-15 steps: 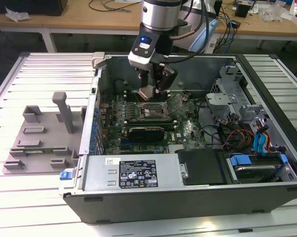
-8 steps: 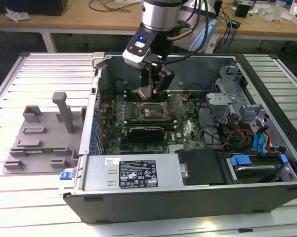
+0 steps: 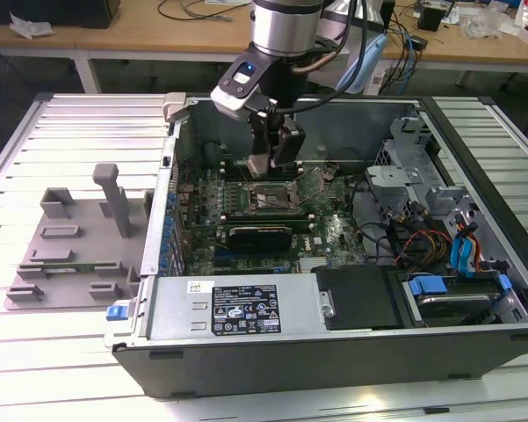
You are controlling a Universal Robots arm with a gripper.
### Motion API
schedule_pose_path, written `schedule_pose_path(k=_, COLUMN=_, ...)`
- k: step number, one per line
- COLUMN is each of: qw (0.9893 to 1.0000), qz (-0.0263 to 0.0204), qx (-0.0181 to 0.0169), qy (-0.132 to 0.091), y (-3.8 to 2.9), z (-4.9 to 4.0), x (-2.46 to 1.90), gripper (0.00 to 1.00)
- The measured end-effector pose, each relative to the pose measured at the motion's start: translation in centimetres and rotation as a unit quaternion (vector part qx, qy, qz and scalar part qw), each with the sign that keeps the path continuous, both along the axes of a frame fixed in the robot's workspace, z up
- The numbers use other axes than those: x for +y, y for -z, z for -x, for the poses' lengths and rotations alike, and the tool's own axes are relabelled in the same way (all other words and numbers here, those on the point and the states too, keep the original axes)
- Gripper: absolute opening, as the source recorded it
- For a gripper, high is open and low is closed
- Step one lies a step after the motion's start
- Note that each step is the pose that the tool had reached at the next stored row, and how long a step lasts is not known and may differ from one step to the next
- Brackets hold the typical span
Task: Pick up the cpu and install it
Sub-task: 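Place the cpu into insertion slot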
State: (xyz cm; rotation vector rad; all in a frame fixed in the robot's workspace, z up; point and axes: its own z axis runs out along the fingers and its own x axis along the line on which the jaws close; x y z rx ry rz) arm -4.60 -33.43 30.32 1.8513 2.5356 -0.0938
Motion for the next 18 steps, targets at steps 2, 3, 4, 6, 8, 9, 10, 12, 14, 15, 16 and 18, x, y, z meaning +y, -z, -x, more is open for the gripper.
schedule_pose_path(k=2, qw=0.9999, qz=0.0002, qx=-0.0112, qy=0.000, y=0.01, z=0.00, x=0.00, gripper=0.55)
schedule_pose_path(k=3, qw=0.9999, qz=0.0002, qx=-0.0115, qy=0.000, y=0.01, z=0.00, x=0.00, gripper=0.55)
schedule_pose_path(k=4, qw=0.9999, qz=0.0003, qx=-0.0117, qy=0.000, y=0.01, z=0.01, x=0.00, gripper=0.55)
schedule_pose_path(k=6, qw=0.9999, qz=0.0003, qx=-0.0122, qy=0.000, y=0.01, z=0.01, x=0.00, gripper=0.55)
schedule_pose_path(k=8, qw=0.9998, qz=0.0017, qx=-0.0132, qy=0.015, y=0.01, z=0.01, x=0.00, gripper=0.55)
schedule_pose_path(k=9, qw=0.9997, qz=0.0021, qx=-0.0136, qy=0.022, y=0.02, z=0.01, x=0.00, gripper=0.55)
schedule_pose_path(k=10, qw=0.9994, qz=0.0025, qx=-0.0139, qy=0.030, y=0.03, z=0.01, x=0.00, gripper=0.55)
schedule_pose_path(k=12, qw=0.9983, qz=0.0038, qx=-0.0150, qy=0.056, y=0.06, z=0.01, x=0.00, gripper=0.55)
schedule_pose_path(k=14, qw=0.9964, qz=0.0051, qx=-0.0162, qy=0.083, y=0.09, z=0.01, x=0.00, gripper=0.55)
schedule_pose_path(k=15, qw=0.9952, qz=0.0054, qx=-0.0167, qy=0.096, y=0.11, z=0.01, x=0.00, gripper=0.55)
schedule_pose_path(k=16, qw=0.9941, qz=0.0057, qx=-0.0172, qy=0.107, y=0.13, z=0.01, x=0.00, gripper=0.55)
schedule_pose_path(k=18, qw=0.9911, qz=0.0064, qx=-0.0183, qy=0.131, y=0.16, z=0.01, x=0.00, gripper=0.55)
